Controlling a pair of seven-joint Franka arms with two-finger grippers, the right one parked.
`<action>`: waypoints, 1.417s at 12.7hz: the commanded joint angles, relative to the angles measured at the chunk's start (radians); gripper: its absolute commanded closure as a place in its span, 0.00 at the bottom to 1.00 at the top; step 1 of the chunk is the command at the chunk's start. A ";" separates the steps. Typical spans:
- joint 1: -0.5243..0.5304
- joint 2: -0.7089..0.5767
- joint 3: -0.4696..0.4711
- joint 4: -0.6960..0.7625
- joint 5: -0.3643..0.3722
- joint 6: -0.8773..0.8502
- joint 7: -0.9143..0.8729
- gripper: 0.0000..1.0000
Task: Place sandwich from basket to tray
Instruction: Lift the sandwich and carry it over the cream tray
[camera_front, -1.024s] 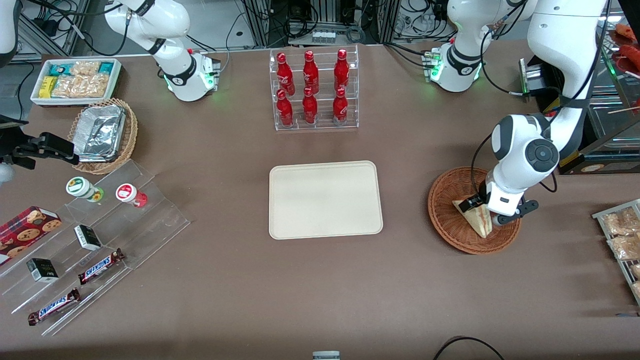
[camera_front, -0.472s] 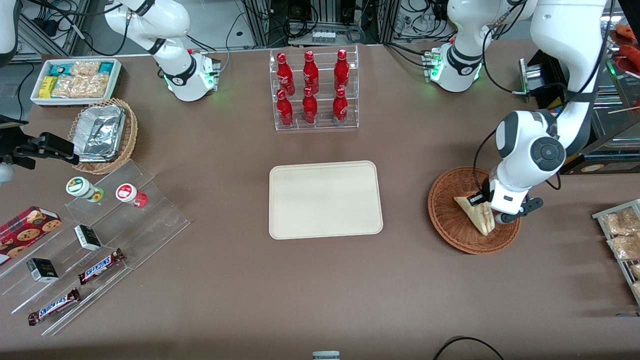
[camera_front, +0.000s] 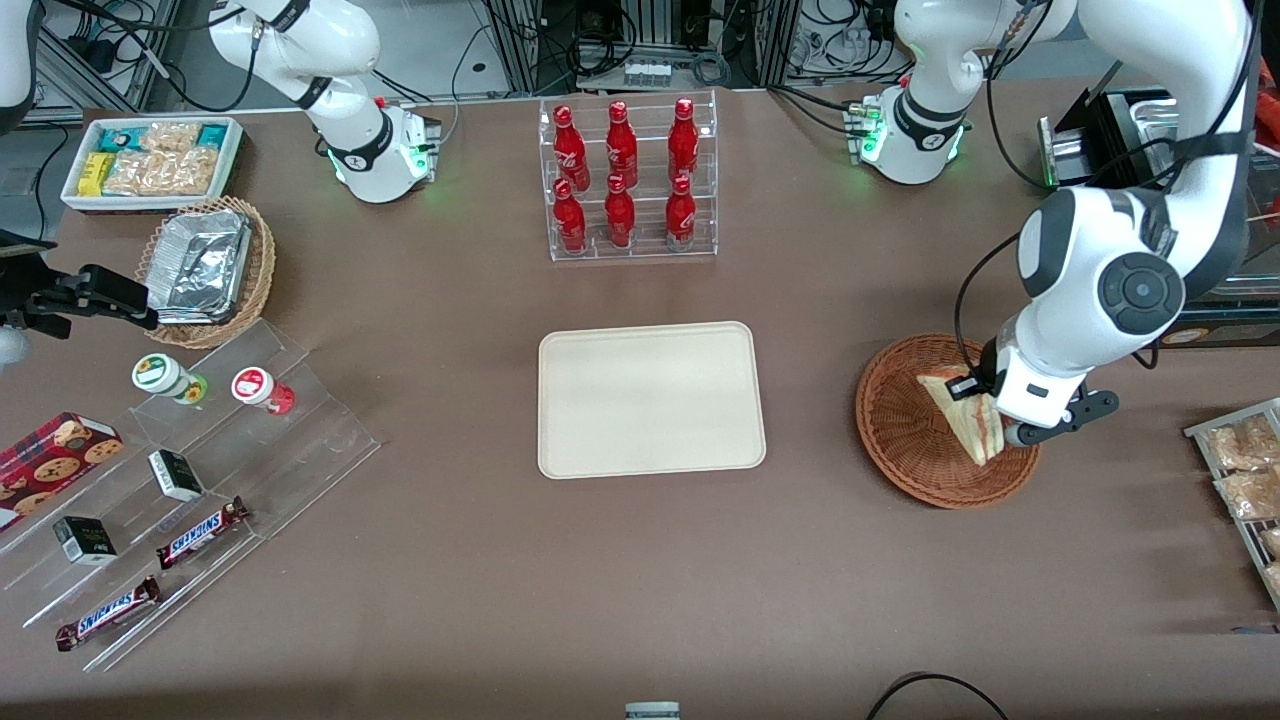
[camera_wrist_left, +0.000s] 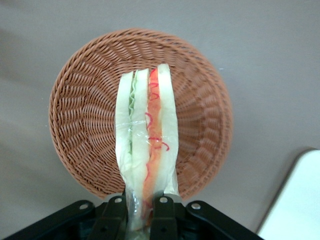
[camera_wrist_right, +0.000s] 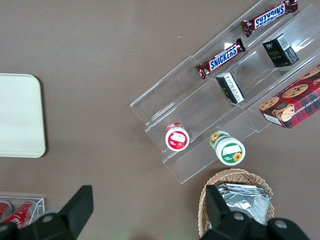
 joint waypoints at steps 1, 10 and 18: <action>-0.005 0.015 -0.060 0.127 0.032 -0.103 -0.024 1.00; -0.256 0.211 -0.146 0.370 0.093 -0.114 -0.306 1.00; -0.453 0.431 -0.146 0.491 0.156 0.018 -0.373 1.00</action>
